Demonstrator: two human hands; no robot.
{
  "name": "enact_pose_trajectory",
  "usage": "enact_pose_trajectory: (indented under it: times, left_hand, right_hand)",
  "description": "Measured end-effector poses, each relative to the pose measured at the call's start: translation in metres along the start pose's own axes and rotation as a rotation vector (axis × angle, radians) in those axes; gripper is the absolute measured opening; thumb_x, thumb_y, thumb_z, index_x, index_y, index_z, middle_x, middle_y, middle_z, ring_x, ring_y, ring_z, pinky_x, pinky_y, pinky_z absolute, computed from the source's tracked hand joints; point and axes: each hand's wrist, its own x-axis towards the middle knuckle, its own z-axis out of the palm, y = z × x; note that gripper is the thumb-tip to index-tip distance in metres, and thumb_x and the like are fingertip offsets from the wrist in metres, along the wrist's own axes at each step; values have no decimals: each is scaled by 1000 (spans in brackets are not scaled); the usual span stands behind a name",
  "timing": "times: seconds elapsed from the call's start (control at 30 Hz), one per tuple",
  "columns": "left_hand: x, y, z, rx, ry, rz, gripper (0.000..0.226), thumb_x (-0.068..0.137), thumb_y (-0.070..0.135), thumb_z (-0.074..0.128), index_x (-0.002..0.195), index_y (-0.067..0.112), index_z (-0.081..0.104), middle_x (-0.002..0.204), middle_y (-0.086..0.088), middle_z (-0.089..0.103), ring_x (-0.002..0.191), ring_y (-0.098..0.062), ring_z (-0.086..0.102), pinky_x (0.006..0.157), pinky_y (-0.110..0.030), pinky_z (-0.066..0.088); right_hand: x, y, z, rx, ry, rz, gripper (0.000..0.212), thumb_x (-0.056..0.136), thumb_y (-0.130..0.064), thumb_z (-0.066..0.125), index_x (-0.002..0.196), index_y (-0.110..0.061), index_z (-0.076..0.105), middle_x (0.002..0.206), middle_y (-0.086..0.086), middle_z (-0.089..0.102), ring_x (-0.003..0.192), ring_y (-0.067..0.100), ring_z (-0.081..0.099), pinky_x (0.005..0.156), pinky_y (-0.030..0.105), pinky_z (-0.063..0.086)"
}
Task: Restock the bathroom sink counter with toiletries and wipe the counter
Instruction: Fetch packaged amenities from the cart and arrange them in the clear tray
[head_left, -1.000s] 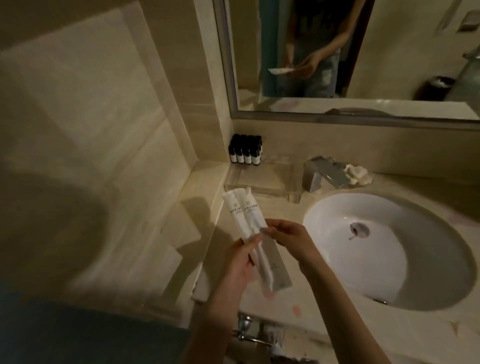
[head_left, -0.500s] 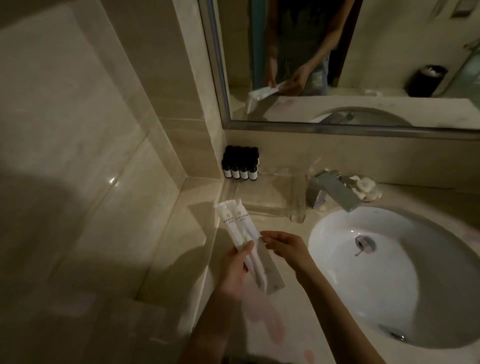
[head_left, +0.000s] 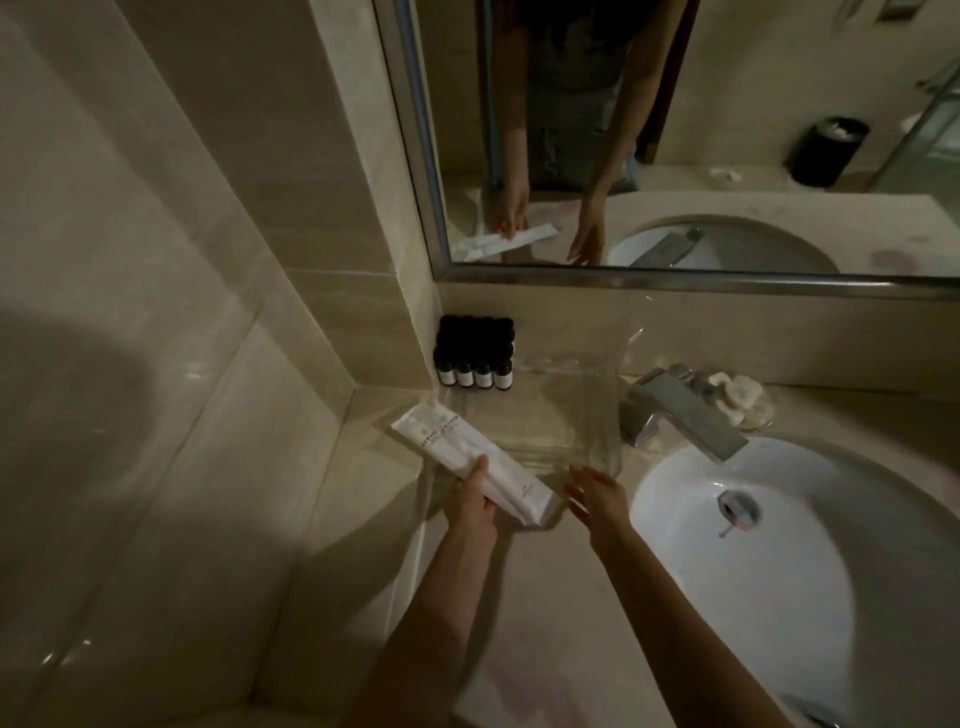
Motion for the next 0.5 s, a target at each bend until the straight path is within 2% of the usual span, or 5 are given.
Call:
enact_pose_trajectory:
  times: [0.2,0.27,0.37,0.43,0.5]
  left_hand:
    - [24,-3,12,23,17,10,48,88,5,63,133,3,46,132,-21,55,120,-36,54,102,-48,44]
    - [29,-5,12,30,30,8,48,88,5,63,133,4,46,132,-21,55,120,-36,54,100,-47,45]
    - [33,-3,13,37,81,9,49,87,3,63,133,2,45,130,-22,56,119,-37,54,98,-47,46]
    - [34,-3,11,46,97,-6,49,86,1,64,132,1,46,129,-22,57,118,-37,55,93,-47,47]
    - [32,-3,8,76,113,-33,46,86,2,64,130,1,49,128,-22,58,116,-37,57,88,-45,48]
  right_hand:
    - [18,3,3,30,86,10,16,91,-8,60,104,2,61,96,19,64,82,25,63,71,32,52]
    - [20,2,5,38,75,0,15,91,-8,59,103,0,61,93,16,64,85,26,63,70,31,50]
    - [26,4,5,43,54,7,23,92,-10,58,113,1,60,105,18,66,97,30,64,78,34,53]
    - [29,5,4,36,62,17,23,93,-11,59,111,2,61,105,18,66,94,28,65,81,36,53]
    - [29,7,3,36,71,15,18,92,-11,60,106,1,61,102,18,65,87,25,64,75,31,53]
